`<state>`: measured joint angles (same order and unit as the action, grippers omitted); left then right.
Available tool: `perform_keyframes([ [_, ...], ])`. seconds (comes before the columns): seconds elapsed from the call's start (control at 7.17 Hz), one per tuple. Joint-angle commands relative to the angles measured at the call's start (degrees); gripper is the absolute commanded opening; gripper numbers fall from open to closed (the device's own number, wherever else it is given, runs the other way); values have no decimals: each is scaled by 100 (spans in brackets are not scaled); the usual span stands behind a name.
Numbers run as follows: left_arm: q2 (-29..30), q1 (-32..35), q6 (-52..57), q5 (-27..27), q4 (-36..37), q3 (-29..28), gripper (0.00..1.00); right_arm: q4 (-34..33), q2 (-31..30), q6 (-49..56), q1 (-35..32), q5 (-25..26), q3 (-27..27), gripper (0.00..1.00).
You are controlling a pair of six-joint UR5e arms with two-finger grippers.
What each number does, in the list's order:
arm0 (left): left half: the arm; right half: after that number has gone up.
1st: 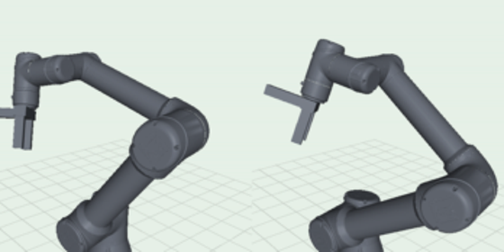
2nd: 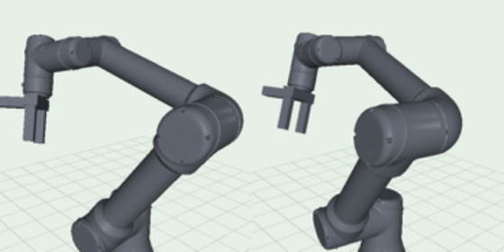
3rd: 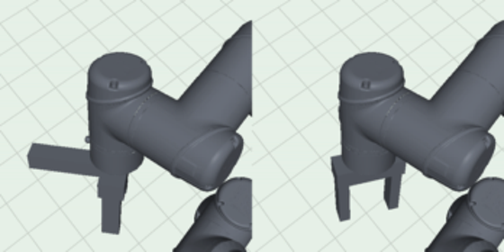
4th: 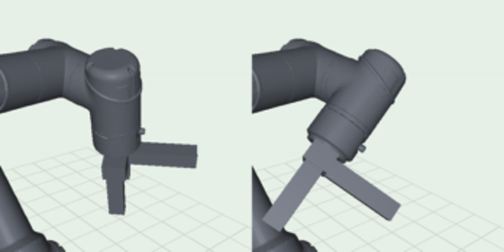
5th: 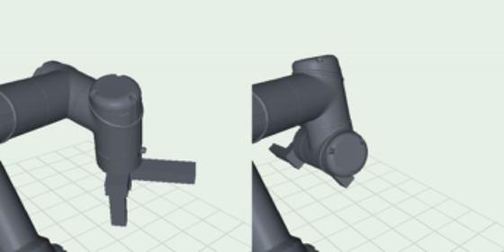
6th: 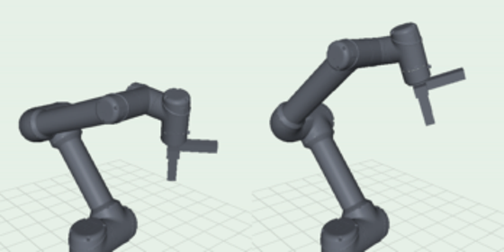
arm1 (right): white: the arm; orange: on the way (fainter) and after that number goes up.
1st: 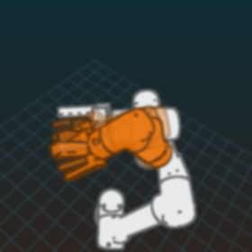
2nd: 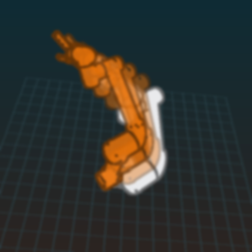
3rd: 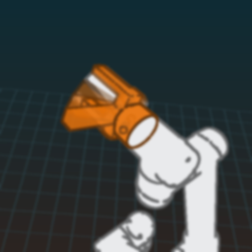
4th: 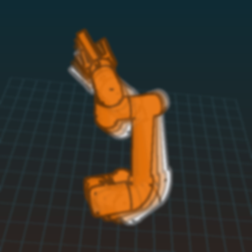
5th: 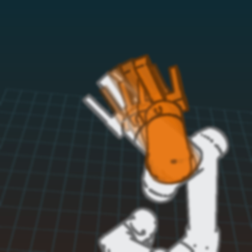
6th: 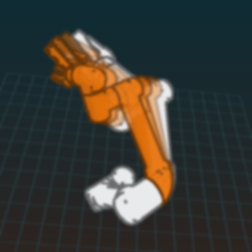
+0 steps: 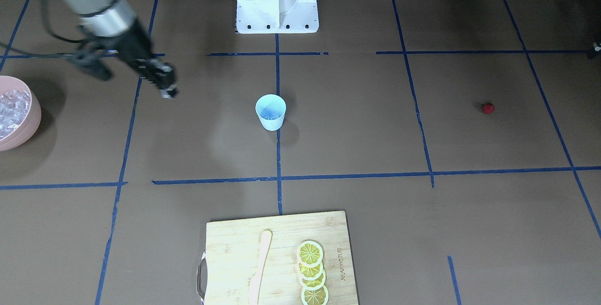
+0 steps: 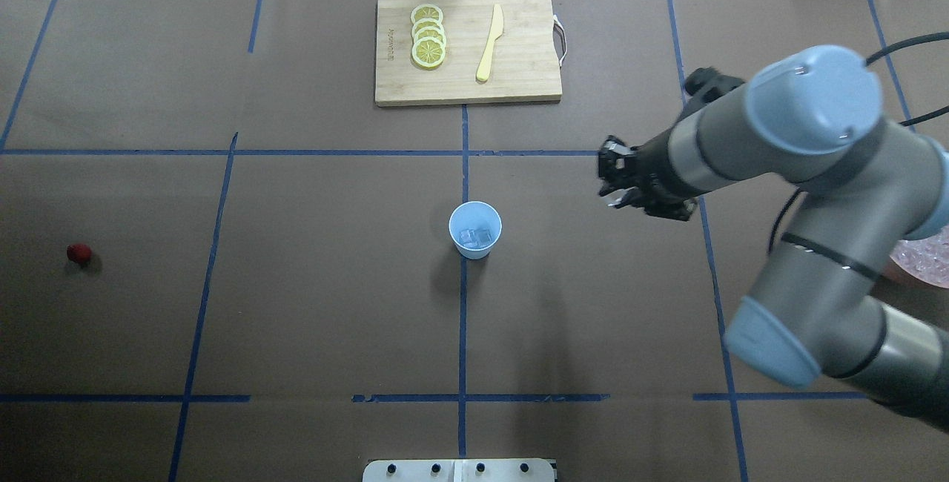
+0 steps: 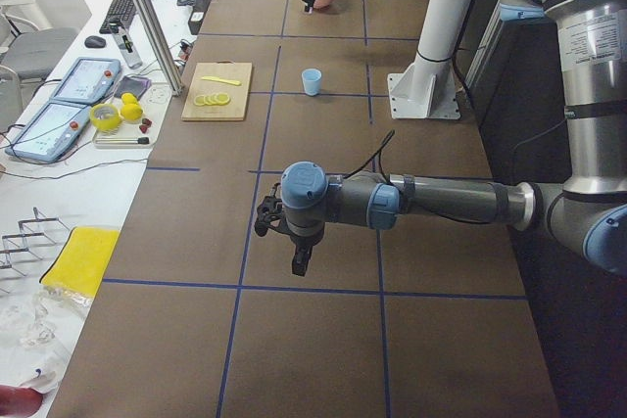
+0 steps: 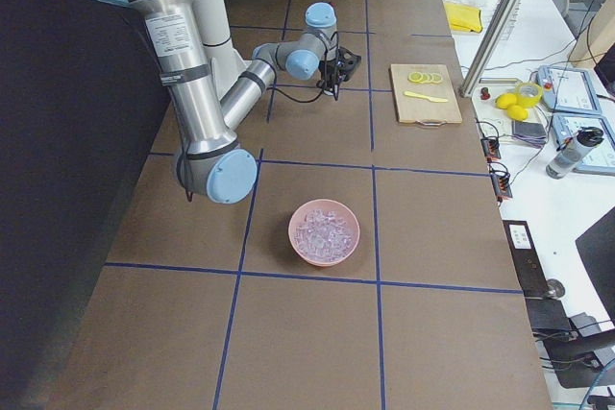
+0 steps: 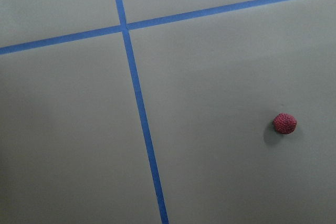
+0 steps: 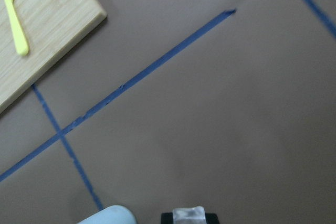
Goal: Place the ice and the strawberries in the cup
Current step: 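Carry the ice cube with the right gripper and release it into the cup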
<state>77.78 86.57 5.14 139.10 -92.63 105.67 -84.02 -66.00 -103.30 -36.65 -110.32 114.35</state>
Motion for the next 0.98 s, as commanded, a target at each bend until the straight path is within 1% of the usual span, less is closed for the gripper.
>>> perform_keyframes([
  [0.0, 1, 0, -5, 4, -1, -3, 100, -334, 1104, -785, 631, 510, -605, 2],
  [0.14, 1, 0, -5, -5, -1, -3, 100, -334, 1246, -814, 677, 529, -737, 4],
  [0.42, 1, 0, -5, 4, -1, -3, 100, -317, 1675, -937, 695, 546, -1333, 4],
  [0.56, 1, 0, -5, 4, -10, -3, 100, -299, 1791, -946, 695, 546, -1554, 5],
  [0.7, 1, 0, -5, 4, -1, -3, 100, -291, 1783, -929, 712, 555, -1582, 8],
  [0.84, 1, 0, -5, 4, -1, -3, 100, -290, 1775, -911, 764, 581, -1643, 18],
])
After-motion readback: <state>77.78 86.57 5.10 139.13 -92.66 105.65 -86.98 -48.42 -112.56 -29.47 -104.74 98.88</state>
